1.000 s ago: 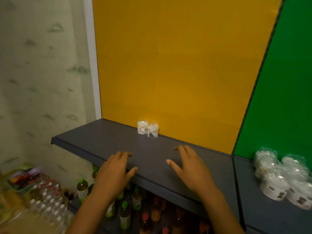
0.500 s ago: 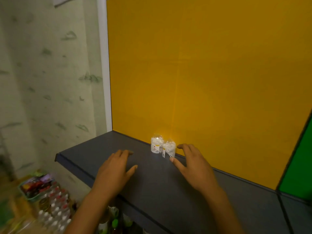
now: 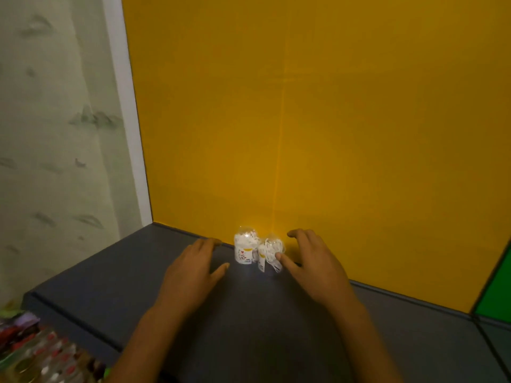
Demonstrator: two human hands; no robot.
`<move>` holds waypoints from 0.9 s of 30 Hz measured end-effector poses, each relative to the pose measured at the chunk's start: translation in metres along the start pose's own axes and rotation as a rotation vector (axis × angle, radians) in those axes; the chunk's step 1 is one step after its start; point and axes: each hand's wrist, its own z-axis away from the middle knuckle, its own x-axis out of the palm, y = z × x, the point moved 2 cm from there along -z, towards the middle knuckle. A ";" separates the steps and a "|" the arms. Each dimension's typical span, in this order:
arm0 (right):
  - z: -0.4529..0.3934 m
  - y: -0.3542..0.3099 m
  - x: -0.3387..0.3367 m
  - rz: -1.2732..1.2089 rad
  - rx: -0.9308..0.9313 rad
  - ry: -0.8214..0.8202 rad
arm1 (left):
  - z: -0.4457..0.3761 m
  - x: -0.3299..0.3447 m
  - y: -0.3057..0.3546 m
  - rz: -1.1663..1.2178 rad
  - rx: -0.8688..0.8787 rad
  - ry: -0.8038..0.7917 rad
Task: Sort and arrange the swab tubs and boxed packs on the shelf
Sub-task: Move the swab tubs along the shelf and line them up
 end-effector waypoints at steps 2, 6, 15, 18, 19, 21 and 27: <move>-0.005 0.000 0.007 0.022 0.043 0.009 | -0.019 0.009 -0.008 0.036 0.046 -0.015; -0.013 -0.001 0.022 0.043 0.130 0.018 | -0.054 0.028 -0.025 0.109 0.099 -0.048; -0.027 -0.012 0.050 0.051 0.221 0.100 | -0.108 0.072 -0.060 0.340 0.209 -0.115; -0.034 -0.013 0.057 0.033 0.237 0.124 | -0.115 0.088 -0.071 0.478 0.203 -0.120; -0.036 -0.014 0.059 0.033 0.243 0.133 | -0.117 0.093 -0.075 0.526 0.184 -0.119; -0.039 -0.015 0.063 0.037 0.257 0.160 | -0.120 0.102 -0.082 0.574 0.159 -0.123; -0.038 -0.017 0.070 0.010 0.275 0.243 | -0.122 0.121 -0.084 0.697 0.178 -0.248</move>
